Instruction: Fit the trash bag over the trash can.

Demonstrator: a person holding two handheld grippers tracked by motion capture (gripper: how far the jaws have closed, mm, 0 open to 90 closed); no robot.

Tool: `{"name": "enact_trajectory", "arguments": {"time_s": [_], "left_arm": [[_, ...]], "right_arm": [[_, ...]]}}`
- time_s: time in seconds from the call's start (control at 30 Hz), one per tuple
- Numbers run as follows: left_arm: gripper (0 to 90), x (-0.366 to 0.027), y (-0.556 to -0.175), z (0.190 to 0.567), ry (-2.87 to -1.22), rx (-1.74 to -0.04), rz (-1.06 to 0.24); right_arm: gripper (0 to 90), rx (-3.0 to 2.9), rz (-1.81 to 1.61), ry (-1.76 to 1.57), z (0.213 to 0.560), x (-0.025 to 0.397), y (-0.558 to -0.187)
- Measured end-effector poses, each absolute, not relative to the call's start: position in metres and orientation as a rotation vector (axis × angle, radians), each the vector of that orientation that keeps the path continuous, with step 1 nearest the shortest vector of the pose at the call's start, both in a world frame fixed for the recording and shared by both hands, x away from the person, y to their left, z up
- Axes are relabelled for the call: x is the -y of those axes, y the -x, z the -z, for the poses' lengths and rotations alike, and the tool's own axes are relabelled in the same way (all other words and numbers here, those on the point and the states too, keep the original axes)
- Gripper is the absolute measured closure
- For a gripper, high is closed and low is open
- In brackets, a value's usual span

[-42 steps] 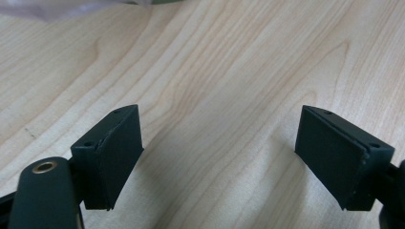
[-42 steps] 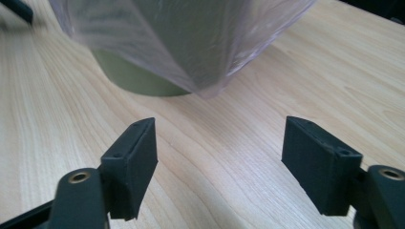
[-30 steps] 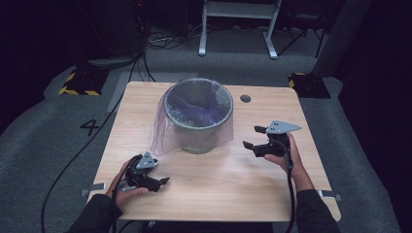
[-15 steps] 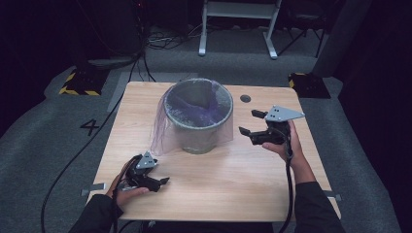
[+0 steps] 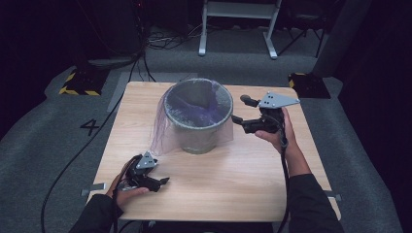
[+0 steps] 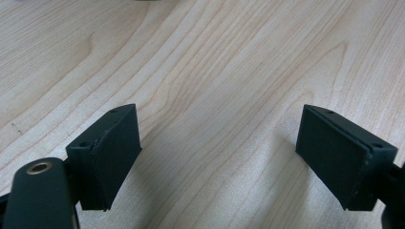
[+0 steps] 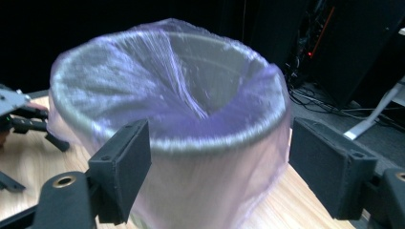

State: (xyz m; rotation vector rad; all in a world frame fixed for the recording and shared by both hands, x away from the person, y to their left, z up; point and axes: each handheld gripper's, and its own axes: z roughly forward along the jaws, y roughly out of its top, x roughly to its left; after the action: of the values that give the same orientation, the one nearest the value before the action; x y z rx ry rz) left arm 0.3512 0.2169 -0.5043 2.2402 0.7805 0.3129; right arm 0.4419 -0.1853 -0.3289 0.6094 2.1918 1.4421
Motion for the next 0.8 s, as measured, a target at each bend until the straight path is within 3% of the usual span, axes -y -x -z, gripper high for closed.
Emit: {"name": "enact_trajectory", "arguments": {"time_s": [0.37,0.8], "left_arm": [[14.7,-0.217,-0.351,0.504,-2.241,-0.78,-0.313],[14.7,-0.217,-0.351,0.504,-2.242,-0.78,-0.312]], "right_arm": [[23.5,-2.23,-1.414,-0.572,0.309,0.151,-0.459],[24.0,-2.326,-1.307,-0.558,0.317,0.11,-0.483]]}}
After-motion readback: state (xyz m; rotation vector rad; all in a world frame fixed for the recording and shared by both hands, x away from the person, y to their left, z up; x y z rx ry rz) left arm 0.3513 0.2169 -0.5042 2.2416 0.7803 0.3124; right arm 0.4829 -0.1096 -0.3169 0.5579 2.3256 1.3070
